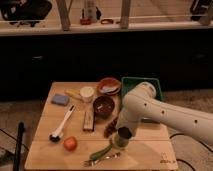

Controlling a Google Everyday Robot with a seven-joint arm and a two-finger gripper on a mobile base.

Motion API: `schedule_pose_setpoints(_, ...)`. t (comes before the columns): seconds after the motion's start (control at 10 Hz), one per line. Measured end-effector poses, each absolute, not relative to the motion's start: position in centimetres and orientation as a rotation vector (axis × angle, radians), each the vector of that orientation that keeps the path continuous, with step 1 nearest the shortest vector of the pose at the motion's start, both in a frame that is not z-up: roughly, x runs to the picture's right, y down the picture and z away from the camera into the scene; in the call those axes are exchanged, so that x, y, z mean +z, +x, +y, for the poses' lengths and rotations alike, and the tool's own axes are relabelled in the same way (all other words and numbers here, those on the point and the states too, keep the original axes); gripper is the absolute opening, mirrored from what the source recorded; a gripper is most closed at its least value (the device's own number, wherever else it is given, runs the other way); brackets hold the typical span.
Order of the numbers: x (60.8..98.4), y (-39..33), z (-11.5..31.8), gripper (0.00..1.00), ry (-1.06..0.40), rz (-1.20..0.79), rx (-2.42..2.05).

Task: Stack cups into tray

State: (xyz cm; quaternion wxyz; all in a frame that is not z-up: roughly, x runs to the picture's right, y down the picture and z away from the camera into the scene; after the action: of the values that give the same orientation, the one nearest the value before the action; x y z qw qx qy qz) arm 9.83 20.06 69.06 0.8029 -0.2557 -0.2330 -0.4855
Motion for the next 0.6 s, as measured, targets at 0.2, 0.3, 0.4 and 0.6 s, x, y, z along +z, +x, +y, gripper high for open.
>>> schedule_pose_setpoints(0.2, 69.14, 9.86, 20.05, 0.8, -0.55, -0.504, -1.039)
schedule_pose_setpoints(0.3, 69.13, 9.85, 20.02, 0.8, -0.551, -0.505, -1.039)
schedule_pose_setpoints(0.4, 69.14, 9.84, 20.03, 0.8, -0.552, -0.508, -1.04)
schedule_pose_setpoints(0.6, 69.14, 9.73, 20.09, 0.8, -0.554, -0.51, -1.043)
